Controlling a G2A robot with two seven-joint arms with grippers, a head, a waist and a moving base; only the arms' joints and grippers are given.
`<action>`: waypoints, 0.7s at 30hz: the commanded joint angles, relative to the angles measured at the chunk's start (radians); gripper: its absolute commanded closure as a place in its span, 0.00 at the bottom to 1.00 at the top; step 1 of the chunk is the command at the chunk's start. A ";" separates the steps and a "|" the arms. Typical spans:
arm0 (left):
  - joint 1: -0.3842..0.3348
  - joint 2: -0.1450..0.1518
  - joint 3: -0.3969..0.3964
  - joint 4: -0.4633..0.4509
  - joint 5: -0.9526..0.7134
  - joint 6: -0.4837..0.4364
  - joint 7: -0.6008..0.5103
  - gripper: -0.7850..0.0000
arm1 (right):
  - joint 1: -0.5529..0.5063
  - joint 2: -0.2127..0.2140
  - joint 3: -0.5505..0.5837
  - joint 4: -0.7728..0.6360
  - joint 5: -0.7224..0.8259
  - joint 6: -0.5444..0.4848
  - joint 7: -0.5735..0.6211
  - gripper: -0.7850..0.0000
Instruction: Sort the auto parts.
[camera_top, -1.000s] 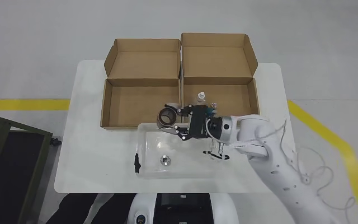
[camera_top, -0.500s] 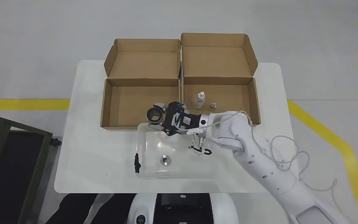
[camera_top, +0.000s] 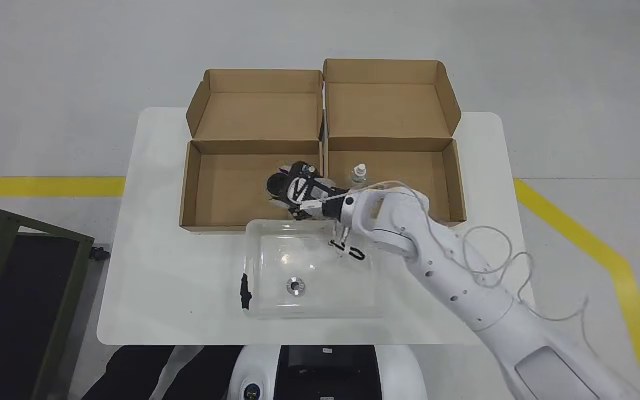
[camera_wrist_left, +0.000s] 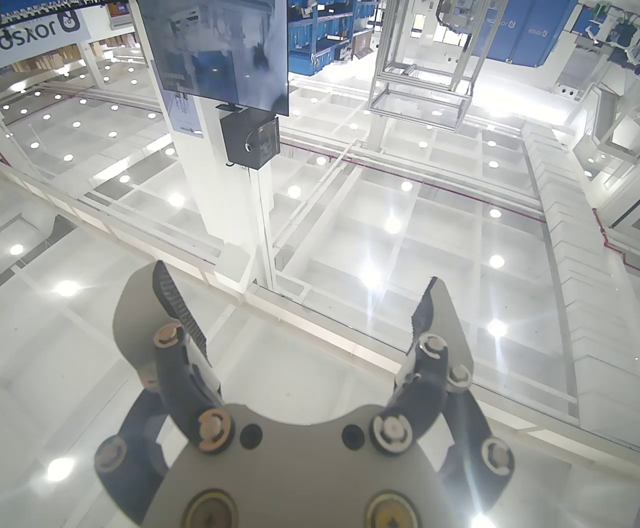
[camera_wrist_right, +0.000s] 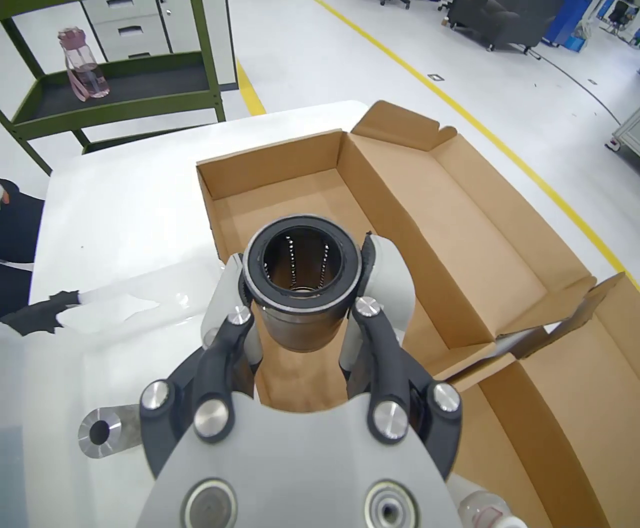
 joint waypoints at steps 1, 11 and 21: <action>0.000 0.000 0.000 0.000 0.000 0.000 0.000 0.00 | 0.010 -0.006 -0.006 0.019 -0.002 0.011 0.015 1.00; 0.000 0.000 0.000 0.000 0.000 0.000 0.000 0.00 | 0.056 -0.041 -0.047 0.123 -0.012 0.037 0.069 1.00; 0.000 0.000 0.000 0.000 0.000 0.000 0.000 0.00 | 0.088 -0.071 -0.073 0.198 -0.015 0.037 0.111 0.92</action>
